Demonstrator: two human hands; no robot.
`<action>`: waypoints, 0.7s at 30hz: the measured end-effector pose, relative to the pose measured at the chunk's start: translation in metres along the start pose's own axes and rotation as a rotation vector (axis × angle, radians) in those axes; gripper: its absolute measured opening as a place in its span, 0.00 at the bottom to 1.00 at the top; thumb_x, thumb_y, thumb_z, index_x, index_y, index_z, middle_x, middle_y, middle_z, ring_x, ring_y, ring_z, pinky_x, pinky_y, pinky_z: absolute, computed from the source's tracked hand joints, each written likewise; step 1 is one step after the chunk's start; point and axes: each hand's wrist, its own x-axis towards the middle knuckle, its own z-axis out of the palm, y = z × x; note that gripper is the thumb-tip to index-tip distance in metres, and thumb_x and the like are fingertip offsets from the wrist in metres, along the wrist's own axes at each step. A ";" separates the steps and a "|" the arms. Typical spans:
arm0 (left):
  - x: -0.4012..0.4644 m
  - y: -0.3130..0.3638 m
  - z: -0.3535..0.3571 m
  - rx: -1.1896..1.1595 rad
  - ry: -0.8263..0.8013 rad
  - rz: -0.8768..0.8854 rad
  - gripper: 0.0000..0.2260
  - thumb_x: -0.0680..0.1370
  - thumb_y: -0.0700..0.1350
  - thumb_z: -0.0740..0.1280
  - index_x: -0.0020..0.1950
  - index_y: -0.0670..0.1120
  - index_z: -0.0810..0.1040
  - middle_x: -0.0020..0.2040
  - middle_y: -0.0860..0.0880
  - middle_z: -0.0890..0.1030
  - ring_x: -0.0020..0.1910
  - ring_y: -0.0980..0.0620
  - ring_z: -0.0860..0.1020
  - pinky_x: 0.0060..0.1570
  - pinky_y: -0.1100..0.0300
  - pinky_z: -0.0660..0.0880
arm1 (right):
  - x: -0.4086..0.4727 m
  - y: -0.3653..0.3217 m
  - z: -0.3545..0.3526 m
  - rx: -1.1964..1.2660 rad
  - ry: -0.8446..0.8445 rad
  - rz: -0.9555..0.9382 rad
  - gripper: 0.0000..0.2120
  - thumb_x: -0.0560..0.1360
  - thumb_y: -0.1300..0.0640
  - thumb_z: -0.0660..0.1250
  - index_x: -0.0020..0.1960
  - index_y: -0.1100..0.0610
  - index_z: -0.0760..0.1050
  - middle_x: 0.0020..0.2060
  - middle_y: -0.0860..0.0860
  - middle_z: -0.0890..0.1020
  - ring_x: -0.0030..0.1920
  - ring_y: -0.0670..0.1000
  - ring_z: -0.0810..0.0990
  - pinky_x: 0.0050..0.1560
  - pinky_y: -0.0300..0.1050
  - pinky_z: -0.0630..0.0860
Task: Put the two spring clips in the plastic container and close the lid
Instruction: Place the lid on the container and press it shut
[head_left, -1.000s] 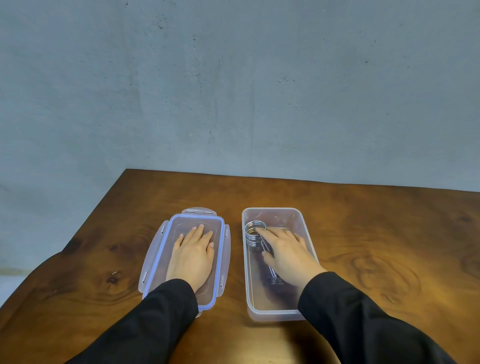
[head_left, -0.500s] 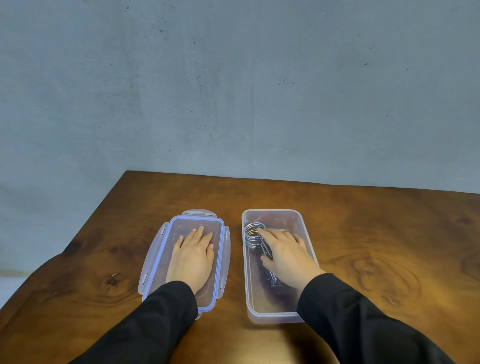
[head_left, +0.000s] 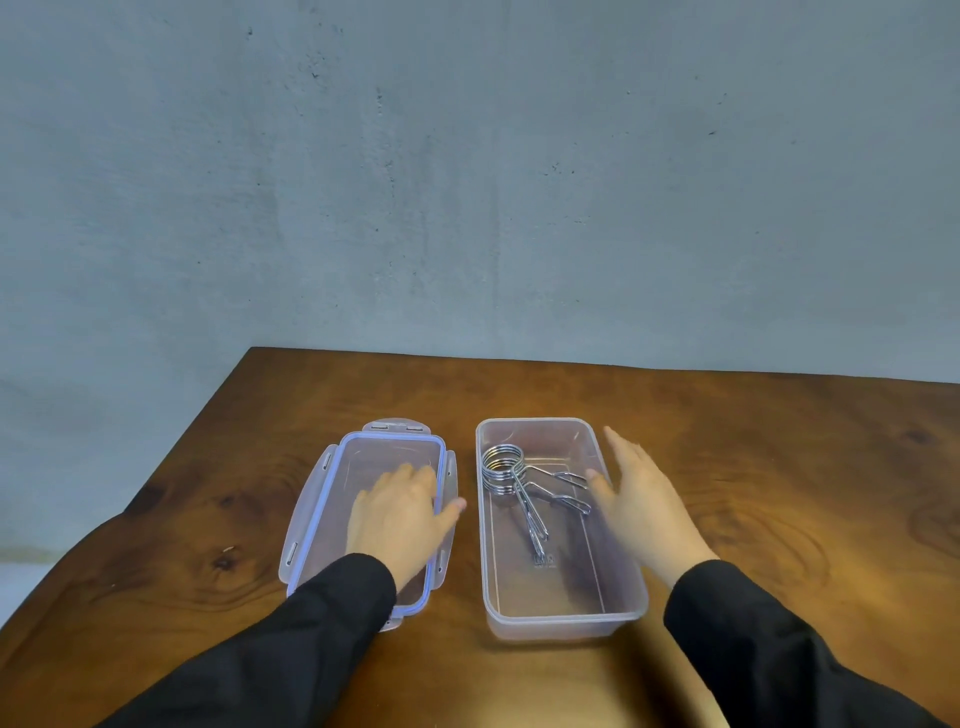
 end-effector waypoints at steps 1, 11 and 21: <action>-0.004 0.005 0.005 0.059 -0.034 0.008 0.21 0.76 0.67 0.62 0.56 0.52 0.77 0.50 0.51 0.80 0.49 0.51 0.79 0.51 0.52 0.81 | -0.002 0.004 0.002 0.048 -0.030 0.058 0.29 0.82 0.53 0.63 0.81 0.56 0.59 0.76 0.52 0.70 0.75 0.54 0.69 0.71 0.46 0.66; -0.003 0.015 0.011 0.202 -0.038 0.013 0.12 0.80 0.50 0.63 0.59 0.49 0.81 0.51 0.46 0.82 0.48 0.47 0.82 0.49 0.53 0.82 | -0.007 0.017 0.008 0.299 -0.077 0.079 0.20 0.83 0.60 0.58 0.69 0.44 0.76 0.37 0.38 0.86 0.29 0.42 0.78 0.29 0.35 0.74; 0.031 0.015 -0.124 -0.452 0.206 -0.082 0.13 0.77 0.41 0.61 0.32 0.42 0.67 0.29 0.47 0.72 0.29 0.43 0.70 0.27 0.55 0.68 | -0.011 0.011 0.000 0.207 -0.001 0.093 0.23 0.83 0.49 0.62 0.77 0.54 0.69 0.70 0.50 0.77 0.71 0.53 0.74 0.65 0.43 0.71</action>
